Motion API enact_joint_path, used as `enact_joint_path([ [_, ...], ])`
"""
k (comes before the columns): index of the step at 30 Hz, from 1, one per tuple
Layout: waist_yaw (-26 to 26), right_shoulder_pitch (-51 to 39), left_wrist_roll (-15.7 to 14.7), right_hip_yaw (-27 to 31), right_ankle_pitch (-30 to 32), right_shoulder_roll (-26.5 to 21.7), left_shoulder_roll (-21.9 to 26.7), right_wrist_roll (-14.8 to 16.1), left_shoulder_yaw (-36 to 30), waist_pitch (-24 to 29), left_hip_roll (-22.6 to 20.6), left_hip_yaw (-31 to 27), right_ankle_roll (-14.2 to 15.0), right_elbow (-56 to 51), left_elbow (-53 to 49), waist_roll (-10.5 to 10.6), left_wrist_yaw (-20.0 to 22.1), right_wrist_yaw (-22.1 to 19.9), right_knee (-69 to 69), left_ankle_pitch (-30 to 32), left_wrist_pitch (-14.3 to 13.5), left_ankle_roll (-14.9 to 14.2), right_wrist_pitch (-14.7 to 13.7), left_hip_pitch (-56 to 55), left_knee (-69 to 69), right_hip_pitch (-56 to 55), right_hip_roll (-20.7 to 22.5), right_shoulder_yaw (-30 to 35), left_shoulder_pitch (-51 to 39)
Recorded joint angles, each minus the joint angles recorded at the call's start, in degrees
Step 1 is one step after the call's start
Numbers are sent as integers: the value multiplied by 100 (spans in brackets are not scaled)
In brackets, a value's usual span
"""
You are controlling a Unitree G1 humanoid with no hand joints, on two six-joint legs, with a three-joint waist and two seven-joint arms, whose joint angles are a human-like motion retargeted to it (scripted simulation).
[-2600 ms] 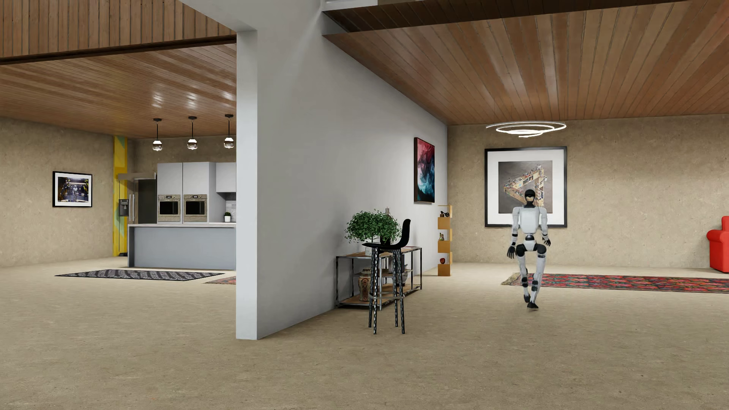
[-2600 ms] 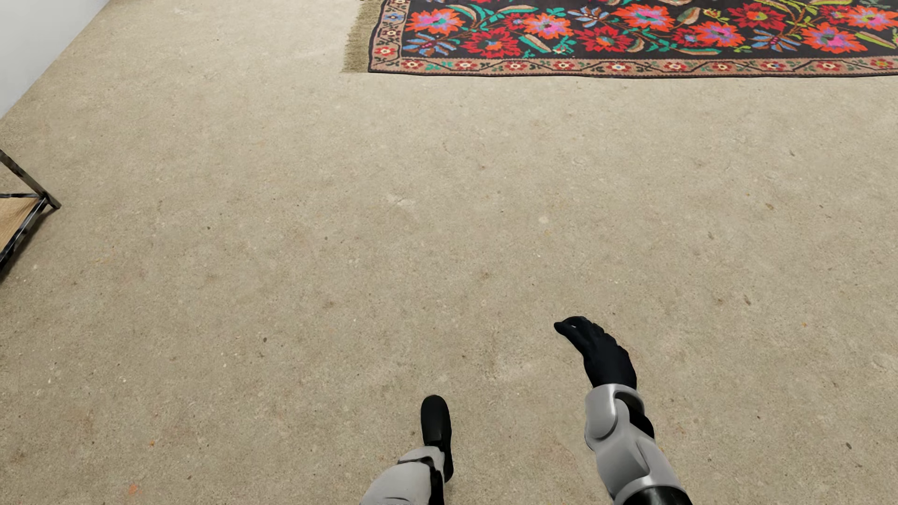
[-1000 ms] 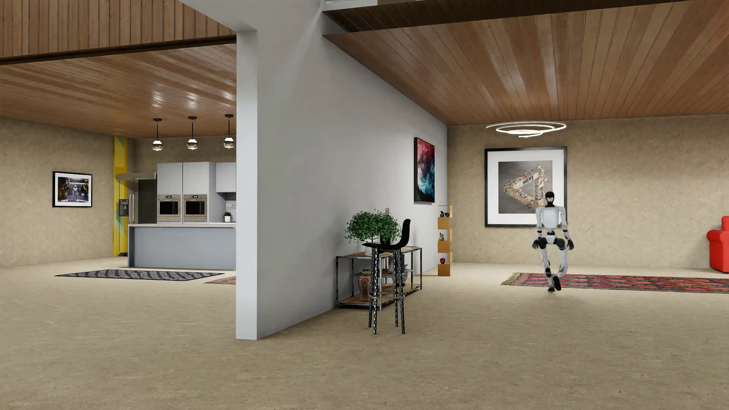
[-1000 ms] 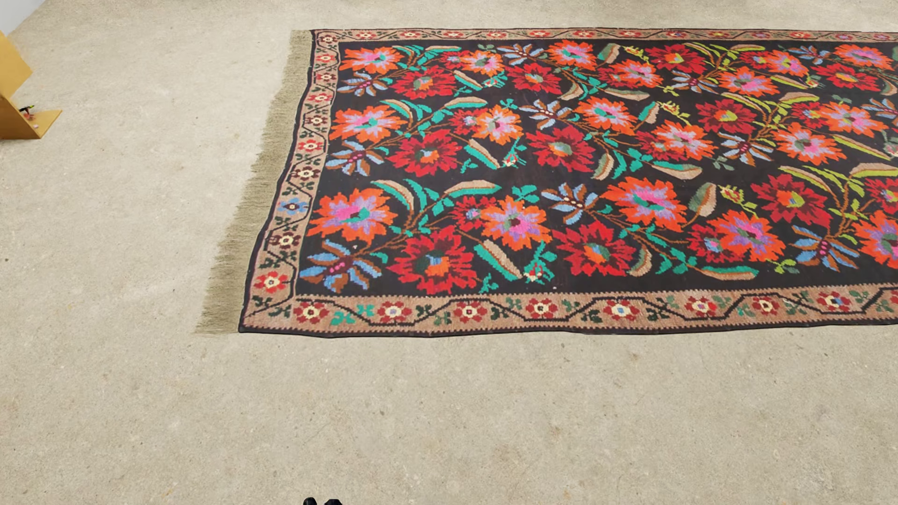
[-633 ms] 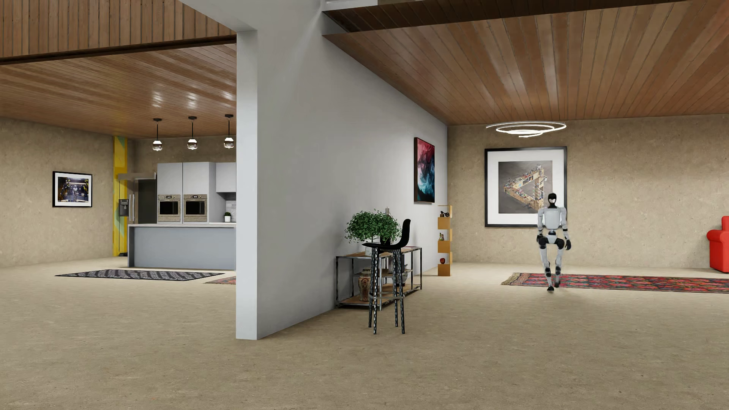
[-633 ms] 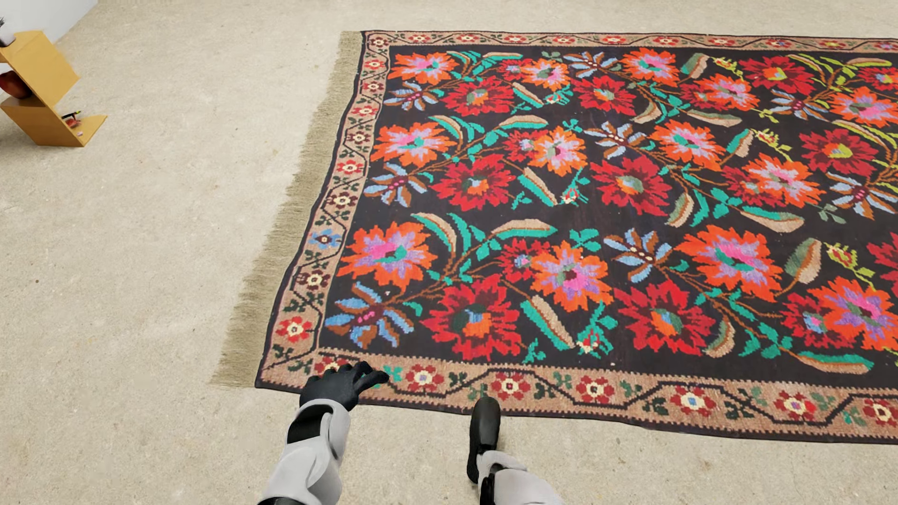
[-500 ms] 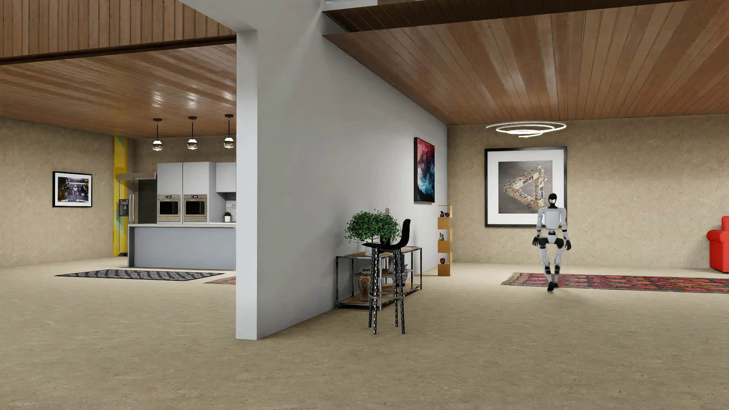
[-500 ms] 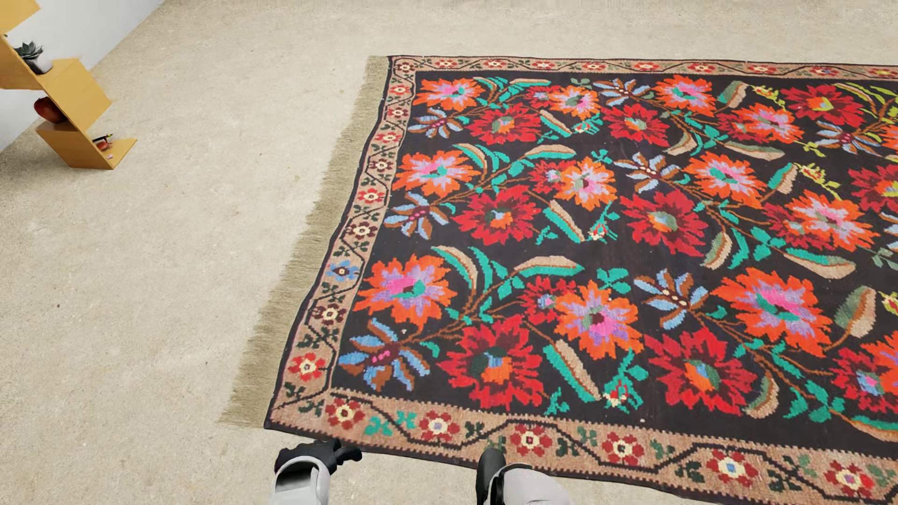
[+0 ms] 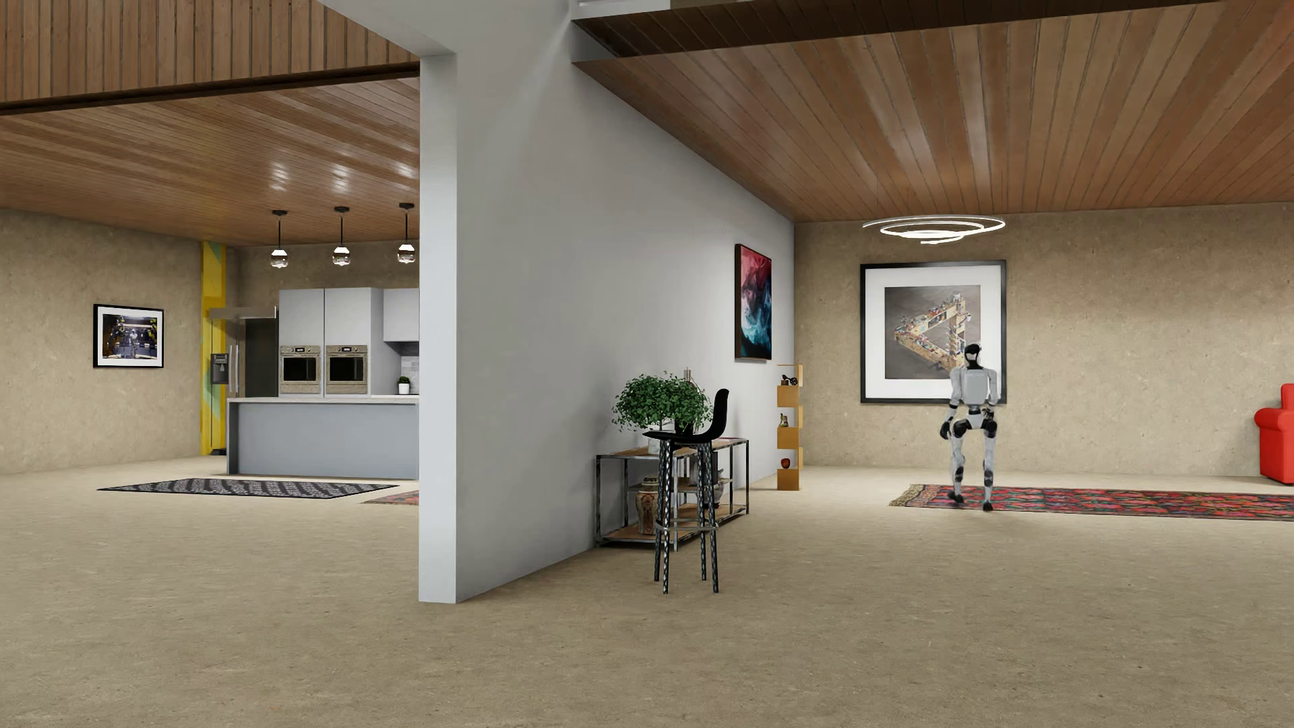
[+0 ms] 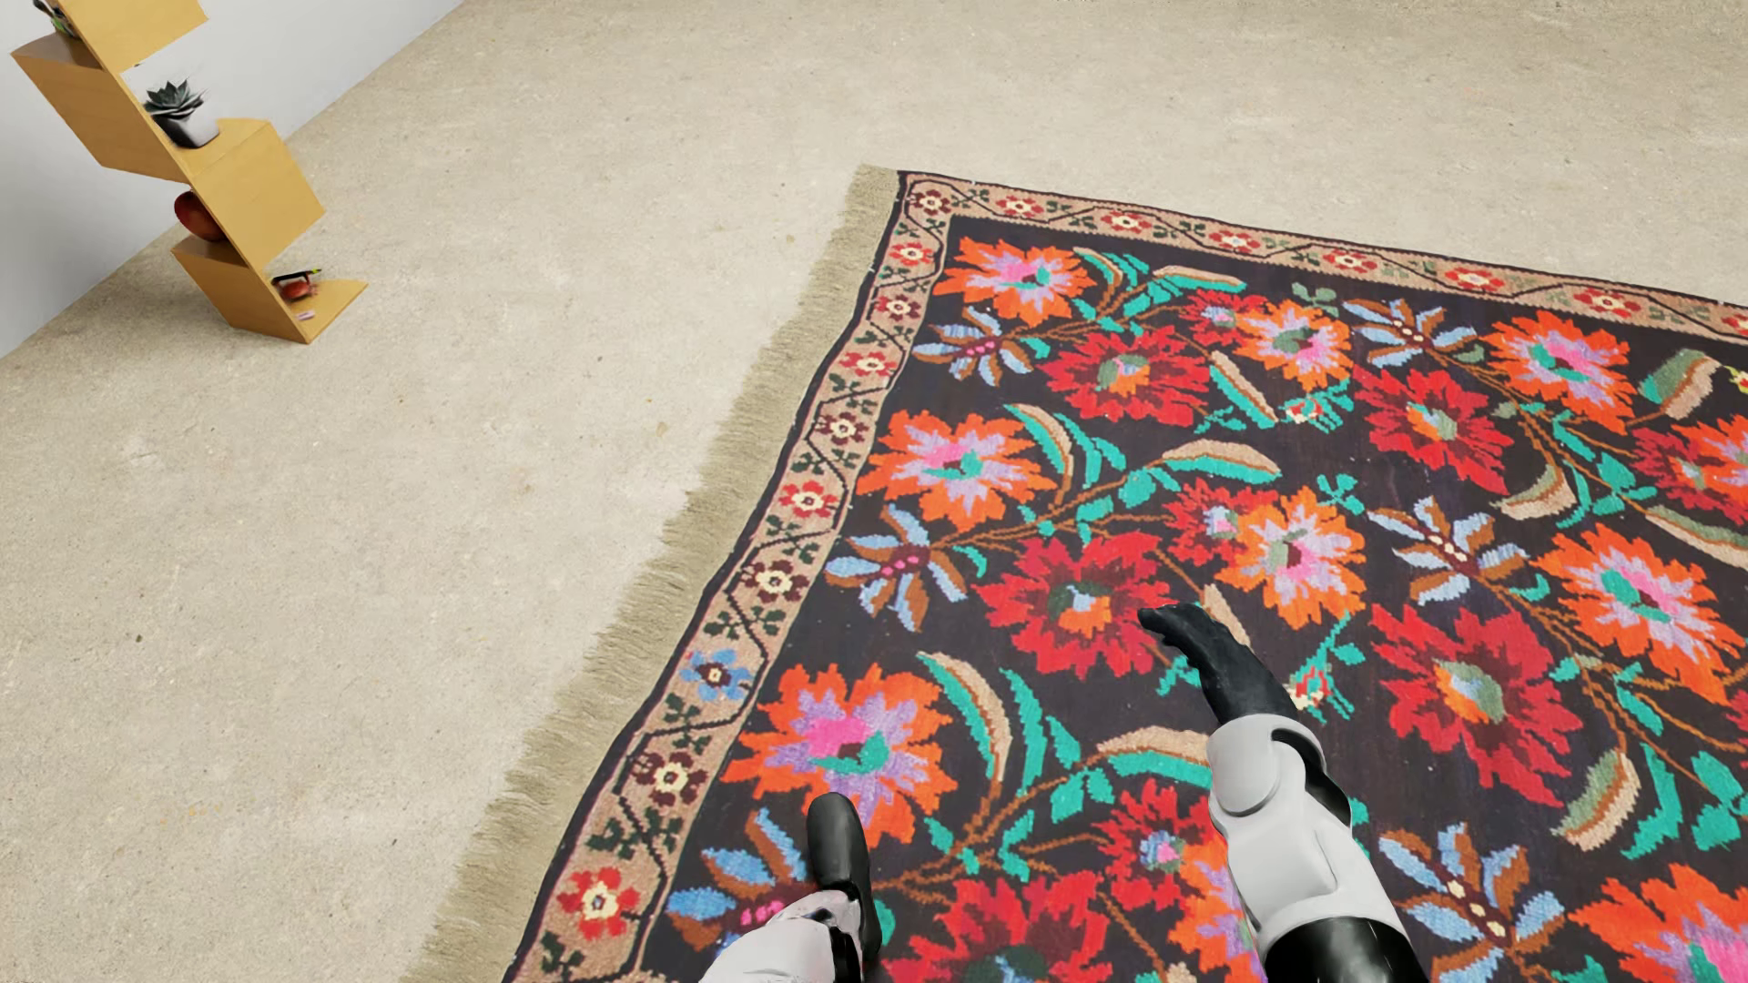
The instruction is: Go to the shelves
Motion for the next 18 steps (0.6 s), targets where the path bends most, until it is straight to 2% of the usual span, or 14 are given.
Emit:
enact_joint_path([
  [1,-13,62,149,-123,-143,-72,7,17,-52,-12,-147,-143,56,-215,18,-30,-67,-56,-57,-332,-42,65,-15,-161,-137,228,42,83,-58],
  [2,-48,191,251,-281,-302,-110,-7,19,-59,-25,-161,176,123,-344,23,-59,-59,-142,-3,-190,-63,307,7,-211,142,438,78,128,-115],
  [3,-56,339,288,-361,-404,-120,-62,-60,5,-33,-47,566,181,-346,-12,-106,41,-177,161,-95,-33,276,61,-224,713,596,73,238,-145],
  [5,51,603,155,-254,10,-86,-325,-286,282,-51,54,870,193,23,-199,-264,386,-84,667,112,122,1308,240,-24,1292,821,-103,531,-155],
  [6,111,768,-29,-191,492,-76,-486,-476,464,-58,53,947,166,373,-268,-367,593,17,1257,185,157,1730,450,92,1551,752,-282,669,-155],
  [7,150,962,-210,-139,1208,-44,-625,-589,607,-51,-10,973,164,732,-253,-485,809,122,2138,-65,153,1796,658,178,1846,473,-549,721,-219],
  [8,156,1183,-286,-63,1725,-15,-691,-693,659,-40,-135,967,271,1099,-118,-605,1002,328,3295,-329,195,1754,877,327,2019,64,-857,735,-377],
  [9,123,1409,-213,100,2353,60,-677,-700,610,-33,-284,916,111,1421,92,-715,1120,563,4402,-569,316,1684,1080,516,2092,-484,-1094,639,-605],
  [10,68,1655,-83,264,2326,107,-654,-722,494,-31,-465,848,169,1656,276,-804,1273,786,5226,-750,392,1611,1229,764,2052,-1008,-1318,522,-879],
  [11,-5,1952,59,405,1981,196,-612,-698,393,-32,-652,742,-107,1756,460,-875,1533,890,5783,-872,400,1546,1296,1069,1895,-1510,-1490,358,-1166],
  [12,-92,2252,80,549,1809,236,-610,-694,341,-37,-835,607,-135,1764,527,-926,1729,927,6147,-972,377,1480,1314,1365,1725,-2017,-1668,186,-1450],
  [15,-388,3122,-321,852,1810,399,-577,-515,128,-91,-1259,24,-264,1432,205,-993,1852,745,5639,-1267,-48,1315,1166,2190,1247,-3236,-1988,-515,-2179],
  [16,-467,3335,-386,957,1823,457,-496,-437,-78,-112,-1353,-166,-337,1328,38,-1006,1728,725,5013,-1394,-214,1266,1099,2433,1143,-3530,-1966,-725,-2378],
  [18,-565,3554,-418,1018,1895,555,-306,-386,-507,-139,-1499,-488,-156,1170,-333,-1029,1438,743,2924,-1639,-396,1180,1064,2853,929,-3792,-1922,-1010,-2768],
])
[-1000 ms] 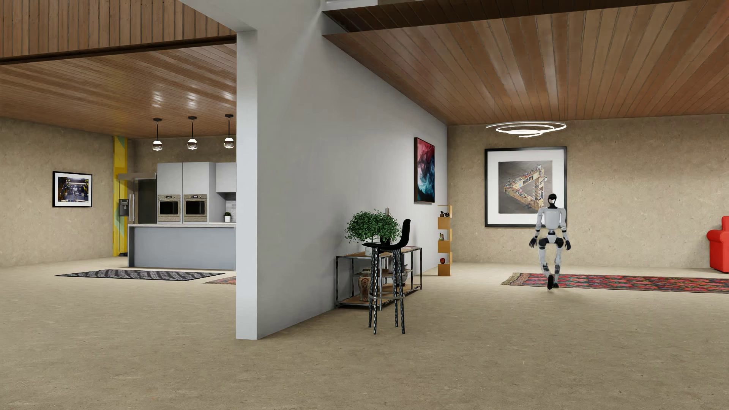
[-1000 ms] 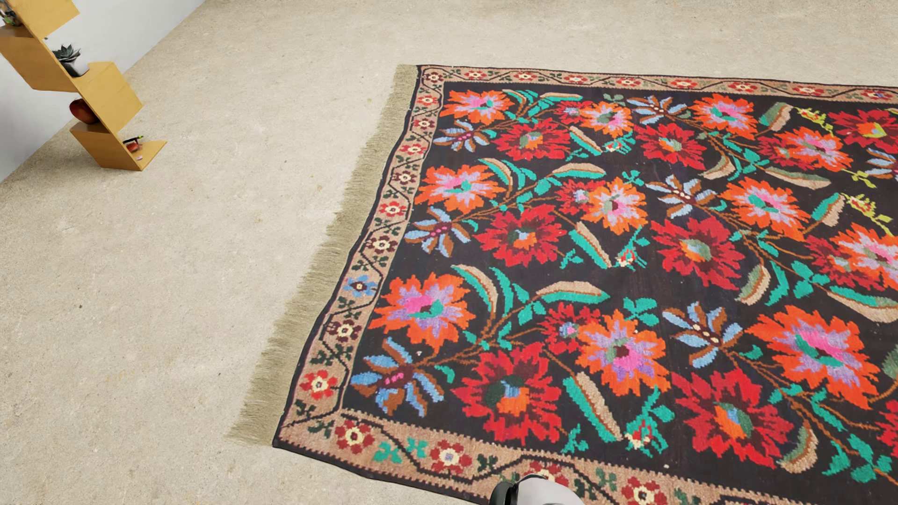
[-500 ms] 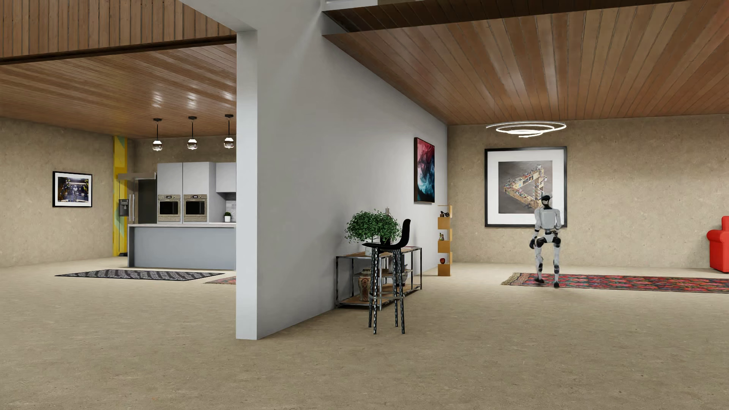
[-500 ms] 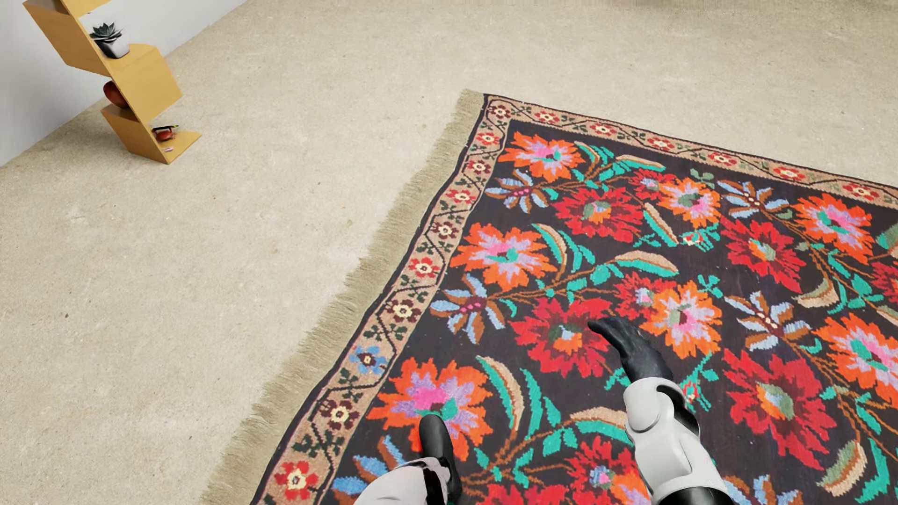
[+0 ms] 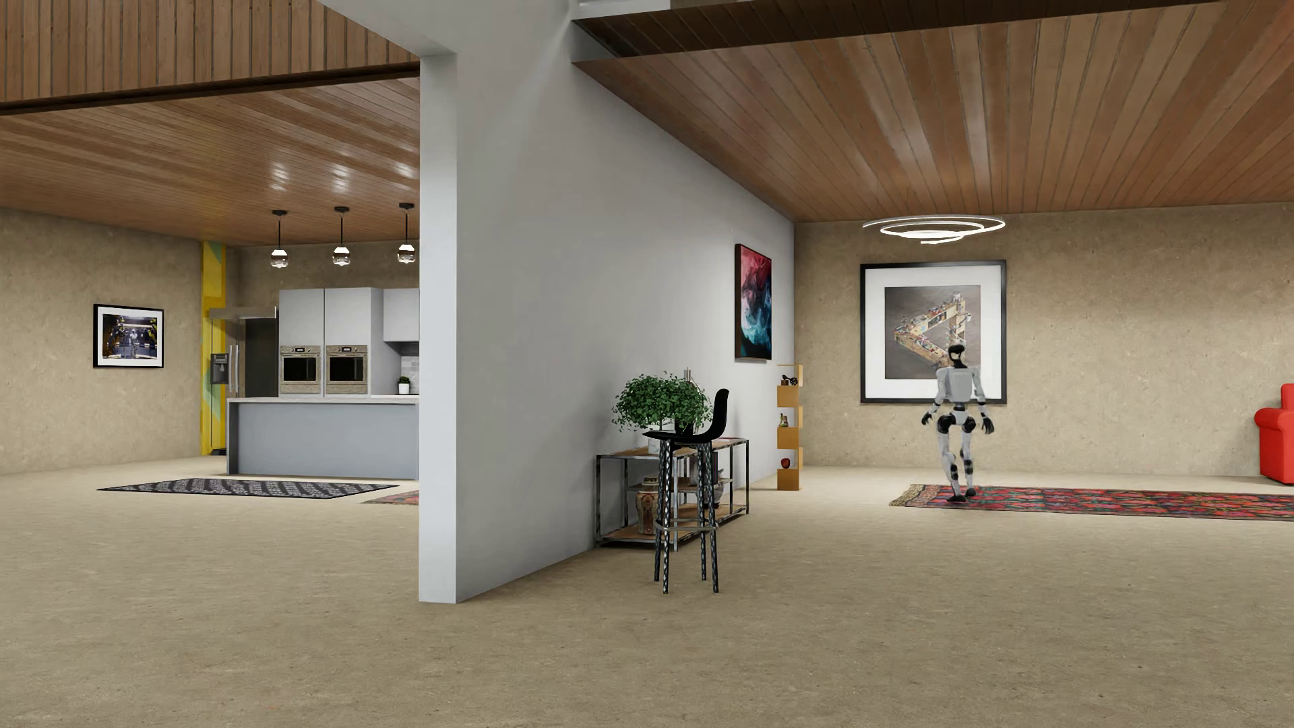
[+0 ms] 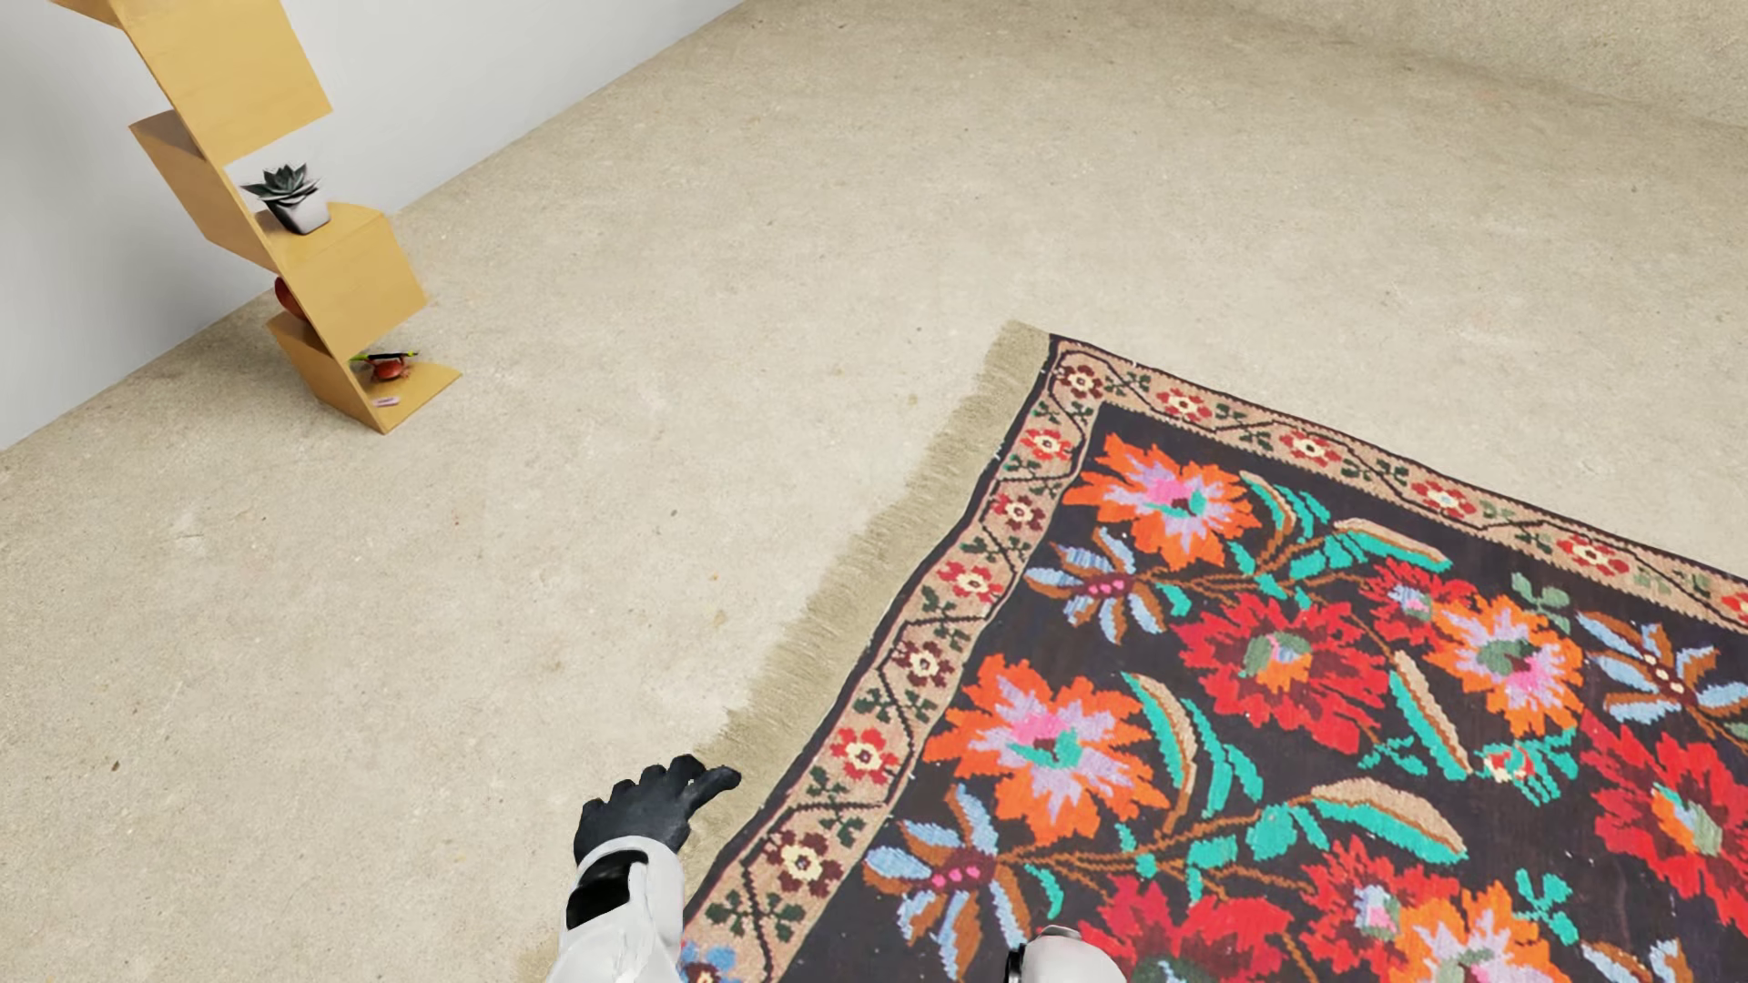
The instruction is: Go to the shelves
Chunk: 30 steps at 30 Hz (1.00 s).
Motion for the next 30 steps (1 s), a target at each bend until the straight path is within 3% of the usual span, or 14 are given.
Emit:
enact_joint_path([
  [2,-39,40,65,379,195,103,173,-82,-341,-27,-61,-263,142,-106,-298,1,-147,22,-2918,-293,-66,-93,-12,375,-159,229,305,-116,-242],
  [4,-14,-22,-29,392,-49,191,228,-177,-451,-3,-18,-414,862,-199,-429,24,-118,-34,-3647,-650,67,-252,6,709,16,108,539,-172,-254],
  [6,-15,-195,-50,543,682,288,335,-243,-450,21,207,-417,410,-297,-321,106,-158,-123,-2807,-702,377,-447,-21,1132,361,77,821,-179,-9],
  [7,-23,-248,-59,518,843,361,355,-196,-451,32,337,-454,493,-385,-158,166,-184,-241,-2230,-452,513,-493,-18,1292,637,100,873,-243,158],
  [11,-10,-568,378,-344,-611,581,430,178,-468,139,1324,-620,310,-409,1154,543,-923,-805,-921,1764,1139,-851,-85,9,4196,597,721,-348,563],
  [12,26,-776,429,-538,-819,449,380,104,-387,161,1551,-655,326,-240,1210,638,-967,-739,-937,1918,1208,-1098,-26,-550,5007,858,652,-195,721],
  [15,214,-1588,80,-1008,-1238,-270,260,-611,96,210,1831,-470,395,397,597,810,-467,-142,-1272,1378,900,-883,-22,-2092,6011,1737,537,688,1568],
  [17,356,-2154,-330,-1276,-1471,-645,119,-960,467,227,2068,-109,458,538,124,861,-361,-102,-1569,1374,737,-821,-86,-2828,5461,2298,572,1148,2092],
  [20,495,-2650,-557,-1703,-1781,-1022,50,-565,720,247,2041,572,584,114,214,886,-515,-533,-2023,1493,838,-842,-329,-3246,2695,3067,688,979,2309],
  [22,530,-2829,-295,-1971,-1904,-1041,78,14,604,235,1541,730,681,-241,495,874,-782,-892,-2414,1544,926,-1153,-358,-3055,-255,3546,832,614,2293],
  [24,506,-2889,137,-2260,-1992,-1030,144,303,430,207,1231,940,797,-420,656,839,-1011,-1102,-2757,1130,817,-1455,-351,-3183,-1097,4096,1039,524,2314],
  [26,520,-2743,403,-2417,-1989,-964,143,340,485,181,1212,1216,955,-495,657,765,-1061,-1183,-2645,1367,769,-748,-355,-3240,-43,4524,1130,564,2310],
  [28,660,-2545,265,-2232,-1396,-894,-128,58,903,134,1209,1263,1001,-357,421,632,-867,-1018,-2126,1721,822,448,-338,-2997,505,4839,911,895,2430],
  [30,721,-2242,-17,-1944,-299,-768,-399,-166,1250,116,1089,1344,514,-194,414,410,-499,-772,-493,1422,853,659,-156,-2767,1080,4480,334,1000,2389],
])
